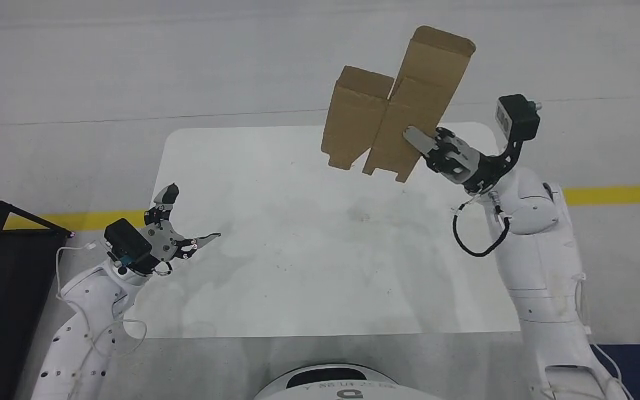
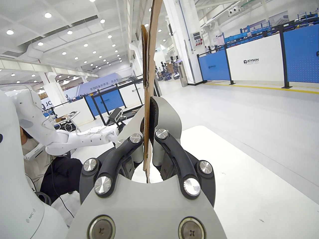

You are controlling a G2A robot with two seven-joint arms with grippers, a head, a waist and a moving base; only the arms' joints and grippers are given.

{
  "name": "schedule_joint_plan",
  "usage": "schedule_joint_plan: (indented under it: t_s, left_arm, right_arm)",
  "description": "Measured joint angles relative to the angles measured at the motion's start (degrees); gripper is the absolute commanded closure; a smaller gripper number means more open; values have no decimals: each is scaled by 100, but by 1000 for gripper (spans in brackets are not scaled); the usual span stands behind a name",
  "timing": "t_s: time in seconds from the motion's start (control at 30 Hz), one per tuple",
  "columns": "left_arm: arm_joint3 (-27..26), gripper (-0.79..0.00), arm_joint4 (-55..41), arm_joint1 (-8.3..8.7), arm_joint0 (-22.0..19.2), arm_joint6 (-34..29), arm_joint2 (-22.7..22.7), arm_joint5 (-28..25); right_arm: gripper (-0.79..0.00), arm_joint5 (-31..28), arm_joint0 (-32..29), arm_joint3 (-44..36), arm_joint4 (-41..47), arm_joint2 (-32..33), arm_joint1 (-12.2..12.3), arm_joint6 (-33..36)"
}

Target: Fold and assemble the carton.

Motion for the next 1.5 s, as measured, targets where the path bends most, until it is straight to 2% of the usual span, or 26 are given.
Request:
schedule_joint_plan:
  t_s: [0.1,0.17,0.2,0.27,0.33,0.47,0.6,0.7,0.73,0.8,0.87,0.93,1.13,1.23,1.43,1.5]
  left_arm:
    - [-33,-785,-7,-6,1,-65,20,86]
    - [-206,-785,-10,-8,-14,21,131,101]
    - [-253,-785,-79,-2,-53,195,179,-51]
    - [-229,-785,-346,31,-267,698,236,-690]
    - [-266,-785,-697,75,-596,915,372,-1138]
    - [-447,-785,-1510,177,-1225,289,872,-1473]
    - [-354,-785,-2192,244,-1982,-274,1492,-2011]
    - [-98,-785,-2580,257,-2549,-258,2205,-2016]
    - [44,-763,-2629,275,-2788,-252,2500,-2011]
    - [260,-628,-2378,313,-3162,-252,2927,-2010]
    - [400,-613,-2248,328,-3391,-252,3212,-2010]
    - [496,-643,-2272,338,-3577,-252,3448,-2010]
    - [540,-579,-2010,445,-3786,-145,3871,-1904]
    - [618,-576,-2153,506,-3878,-162,4077,-1921]
    - [864,-634,-2708,583,-4121,-255,4609,-2014]
    - [980,-579,-2635,613,-4259,-253,4811,-2012]
  right_arm:
    - [0,9,-4,-4,-9,6,2,0]
    - [0,271,-34,-107,-291,64,41,181]
    - [0,501,-42,-222,-569,86,73,403]
    - [0,1055,-115,-536,-1177,99,137,977]
    - [0,1368,-197,-660,-1248,93,183,1382]
    - [0,1715,-188,-788,-1021,73,262,1965]
    - [0,1732,-257,-1008,-908,58,314,2129]
    - [0,1713,-336,-1125,-808,80,354,2171]
    - [0,1698,-358,-1162,-744,70,368,2200]
    - [0,1666,-379,-1215,-578,19,392,2287]
    - [0,1666,-371,-1224,-448,-15,414,2361]
    - [0,1684,-338,-1211,-355,-49,437,2416]
    - [0,1675,-180,-1125,-181,-283,483,2538]
    - [0,1669,-106,-1128,-172,-410,505,2552]
    - [0,1615,-48,-1193,-154,-607,577,2496]
    - [0,1602,-41,-1187,-140,-623,598,2482]
